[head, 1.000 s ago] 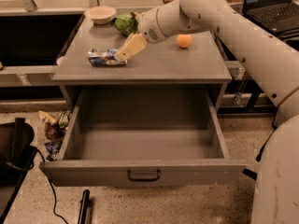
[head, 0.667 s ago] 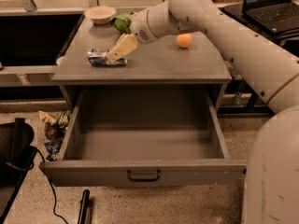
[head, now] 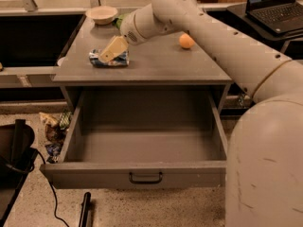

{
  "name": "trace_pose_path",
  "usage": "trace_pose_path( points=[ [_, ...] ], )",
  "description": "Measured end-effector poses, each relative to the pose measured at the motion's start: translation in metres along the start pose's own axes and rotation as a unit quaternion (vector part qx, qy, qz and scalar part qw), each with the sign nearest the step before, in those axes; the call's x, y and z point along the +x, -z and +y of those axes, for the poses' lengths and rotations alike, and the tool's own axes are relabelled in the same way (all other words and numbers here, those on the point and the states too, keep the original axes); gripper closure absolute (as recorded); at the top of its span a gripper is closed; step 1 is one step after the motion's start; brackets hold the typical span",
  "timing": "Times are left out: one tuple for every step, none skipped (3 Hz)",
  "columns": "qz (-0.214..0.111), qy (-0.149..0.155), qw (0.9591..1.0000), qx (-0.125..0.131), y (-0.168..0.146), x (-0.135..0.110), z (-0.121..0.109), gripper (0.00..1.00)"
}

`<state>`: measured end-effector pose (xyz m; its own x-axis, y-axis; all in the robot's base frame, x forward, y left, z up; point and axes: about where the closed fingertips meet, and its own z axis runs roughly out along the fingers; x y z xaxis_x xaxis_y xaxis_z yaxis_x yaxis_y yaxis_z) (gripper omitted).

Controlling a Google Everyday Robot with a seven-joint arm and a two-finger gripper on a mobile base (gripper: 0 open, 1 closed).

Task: Place redbull can into top drawer

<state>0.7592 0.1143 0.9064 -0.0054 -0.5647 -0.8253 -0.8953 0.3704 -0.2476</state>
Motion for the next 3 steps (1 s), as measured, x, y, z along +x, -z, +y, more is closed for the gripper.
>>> trace_pose_path(
  points=[
    [-0.003, -0.011, 0.9999, -0.012, -0.022, 0.003, 0.009, 0.0],
    [-0.008, -0.026, 0.9994, -0.022, -0.039, 0.011, 0.015, 0.0],
    [-0.006, -0.036, 0.9989, -0.029, -0.051, 0.019, 0.016, 0.0]
  ],
)
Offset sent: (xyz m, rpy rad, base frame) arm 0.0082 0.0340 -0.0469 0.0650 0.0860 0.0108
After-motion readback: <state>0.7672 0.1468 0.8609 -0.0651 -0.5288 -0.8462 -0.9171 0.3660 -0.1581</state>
